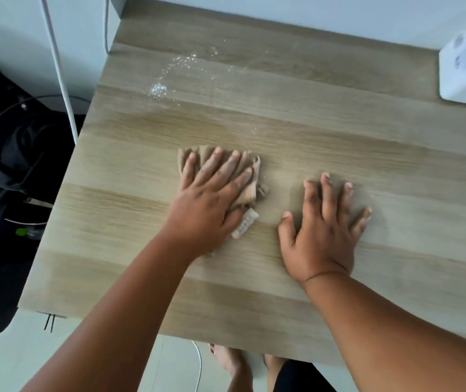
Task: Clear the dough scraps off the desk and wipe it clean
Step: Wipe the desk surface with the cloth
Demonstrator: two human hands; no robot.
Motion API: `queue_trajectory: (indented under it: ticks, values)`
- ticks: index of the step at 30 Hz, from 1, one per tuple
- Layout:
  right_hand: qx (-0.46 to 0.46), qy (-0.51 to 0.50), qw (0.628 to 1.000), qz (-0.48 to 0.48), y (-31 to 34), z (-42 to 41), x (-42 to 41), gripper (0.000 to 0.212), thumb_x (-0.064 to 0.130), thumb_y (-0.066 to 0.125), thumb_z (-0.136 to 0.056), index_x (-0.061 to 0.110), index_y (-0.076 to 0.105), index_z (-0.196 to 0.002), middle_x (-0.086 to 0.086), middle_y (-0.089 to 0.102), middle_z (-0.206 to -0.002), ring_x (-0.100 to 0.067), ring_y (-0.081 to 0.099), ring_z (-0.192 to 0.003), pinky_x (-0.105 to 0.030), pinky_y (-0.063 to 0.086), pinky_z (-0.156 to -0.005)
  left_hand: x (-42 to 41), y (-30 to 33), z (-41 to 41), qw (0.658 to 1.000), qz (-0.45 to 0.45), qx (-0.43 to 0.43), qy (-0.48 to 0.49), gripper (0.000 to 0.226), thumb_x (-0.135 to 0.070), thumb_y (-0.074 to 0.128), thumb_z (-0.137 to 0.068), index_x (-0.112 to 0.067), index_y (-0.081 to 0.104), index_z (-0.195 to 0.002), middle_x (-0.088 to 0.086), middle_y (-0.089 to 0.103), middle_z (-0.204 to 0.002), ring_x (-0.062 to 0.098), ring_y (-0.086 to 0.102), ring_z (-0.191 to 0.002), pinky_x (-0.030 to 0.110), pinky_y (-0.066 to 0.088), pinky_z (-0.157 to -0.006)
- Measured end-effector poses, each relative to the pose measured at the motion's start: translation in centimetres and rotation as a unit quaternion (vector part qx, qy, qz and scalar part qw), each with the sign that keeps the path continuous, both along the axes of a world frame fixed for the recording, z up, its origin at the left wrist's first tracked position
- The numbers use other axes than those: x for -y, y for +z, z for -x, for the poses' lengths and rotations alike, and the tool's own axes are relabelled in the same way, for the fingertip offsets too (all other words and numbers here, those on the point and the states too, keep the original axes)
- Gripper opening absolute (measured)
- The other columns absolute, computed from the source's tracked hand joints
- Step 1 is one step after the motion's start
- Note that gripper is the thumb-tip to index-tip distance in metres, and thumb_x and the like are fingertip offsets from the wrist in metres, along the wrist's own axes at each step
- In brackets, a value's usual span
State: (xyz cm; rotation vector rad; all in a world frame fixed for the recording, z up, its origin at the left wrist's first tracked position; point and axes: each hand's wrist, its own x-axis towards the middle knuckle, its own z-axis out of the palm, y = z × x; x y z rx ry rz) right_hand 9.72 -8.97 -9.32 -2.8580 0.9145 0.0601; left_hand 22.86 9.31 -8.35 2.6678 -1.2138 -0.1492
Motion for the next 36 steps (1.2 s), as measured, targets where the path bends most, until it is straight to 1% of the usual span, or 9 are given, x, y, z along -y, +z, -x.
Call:
queue_trajectory:
  ticks: [3, 6, 11, 15, 18, 23, 28, 31, 36]
  values:
    - [0.003, 0.0, 1.0, 0.004, 0.0, 0.0, 0.0, 0.073, 0.056, 0.035, -0.092, 0.024, 0.032, -0.157, -0.002, 0.016, -0.172, -0.038, 0.003, -0.159, -0.074, 0.006, -0.119, -3.5, -0.4, 2.6, 0.997, 0.063, 0.014, 0.035, 0.05, -0.042, 0.057, -0.101, -0.021, 0.057, -0.147, 0.004, 0.043, -0.161, 0.027, 0.031, -0.154, 0.06, 0.026, -0.122]
    - [0.005, 0.0, 1.0, 0.002, 0.0, 0.1, 0.0, 0.074, 0.056, 0.036, -0.091, 0.024, 0.032, -0.158, -0.003, 0.016, -0.172, -0.038, 0.003, -0.159, -0.074, 0.006, -0.119, -8.0, -0.2, 2.5, 0.994, 0.059, 0.029, 0.092, 0.049, -0.042, 0.05, -0.103, -0.02, 0.058, -0.146, 0.004, 0.044, -0.16, 0.026, 0.034, -0.153, 0.06, 0.028, -0.121]
    - [0.001, 0.004, 1.0, -0.001, 0.1, 0.0, 0.1, 0.074, 0.056, 0.035, -0.092, 0.024, 0.031, -0.159, -0.003, 0.015, -0.172, -0.038, 0.001, -0.159, -0.073, 0.004, -0.12, -10.8, 1.2, -3.8, 0.971, -0.014, -0.01, 0.24, 0.064, -0.04, 0.04, -0.095, -0.019, 0.044, -0.155, 0.01, 0.032, -0.167, 0.031, 0.022, -0.157, 0.059, 0.014, -0.125]
    - [0.004, 0.005, 1.0, -0.003, 0.3, 0.1, 0.1, 0.074, 0.056, 0.035, -0.092, 0.024, 0.031, -0.159, -0.003, 0.015, -0.172, -0.038, 0.001, -0.159, -0.073, 0.004, -0.12, -7.6, 1.6, -10.3, 0.954, -0.063, -0.036, 0.291, 0.074, -0.045, 0.031, -0.09, -0.027, 0.025, -0.161, 0.005, 0.014, -0.172, 0.028, 0.008, -0.158, 0.064, 0.008, -0.124]
    - [0.0, 0.006, 1.0, -0.002, 0.3, 0.2, 0.1, 0.074, 0.056, 0.035, -0.092, 0.024, 0.031, -0.159, -0.003, 0.015, -0.172, -0.038, 0.001, -0.159, -0.073, 0.004, -0.12, -4.5, 1.6, -13.7, 0.944, -0.068, -0.073, 0.313, 0.08, -0.047, 0.026, -0.087, -0.031, 0.014, -0.164, 0.002, 0.003, -0.174, 0.026, -0.002, -0.16, 0.06, -0.002, -0.126]
    - [0.003, 0.006, 1.0, -0.001, 0.4, 0.2, 0.1, 0.074, 0.055, 0.035, -0.093, 0.023, 0.032, -0.159, -0.004, 0.017, -0.172, -0.039, 0.003, -0.159, -0.074, 0.006, -0.119, -0.9, 1.6, -11.8, 0.981, -0.077, -0.068, 0.165, 0.08, -0.047, 0.027, -0.088, -0.029, 0.015, -0.165, 0.002, 0.0, -0.174, 0.025, -0.004, -0.16, 0.054, -0.003, -0.128]
    - [0.005, 0.006, 1.0, -0.001, 0.4, 0.2, 0.2, 0.073, 0.055, 0.037, -0.093, 0.023, 0.032, -0.158, -0.004, 0.018, -0.172, -0.039, 0.003, -0.159, -0.074, 0.005, -0.119, -2.4, 1.6, -3.9, 0.999, -0.031, -0.012, 0.016, 0.071, -0.044, 0.037, -0.093, -0.02, 0.035, -0.16, 0.007, 0.021, -0.17, 0.031, 0.014, -0.159, 0.06, 0.015, -0.125]
    - [0.0, 0.01, 1.0, 0.001, 0.4, 0.2, 0.2, 0.074, 0.055, 0.038, -0.092, 0.024, 0.032, -0.159, -0.005, 0.017, -0.172, -0.039, 0.002, -0.159, -0.073, 0.004, -0.12, -6.0, 1.3, -0.3, 0.997, -0.049, 0.0, -0.06, 0.07, -0.043, 0.042, -0.096, -0.02, 0.031, -0.161, 0.006, 0.02, -0.171, 0.03, 0.013, -0.159, 0.064, 0.021, -0.123]
    - [-0.007, 0.013, 1.0, 0.002, 0.6, 0.0, 0.2, 0.073, 0.056, 0.039, -0.093, 0.023, 0.035, -0.159, -0.005, 0.017, -0.172, -0.039, 0.003, -0.159, -0.074, 0.004, -0.119, -11.5, 1.9, -2.1, 0.996, -0.07, -0.003, -0.063, 0.069, -0.052, 0.035, -0.1, -0.022, 0.029, -0.162, 0.004, 0.021, -0.171, 0.03, 0.019, -0.158, 0.067, 0.024, -0.12]
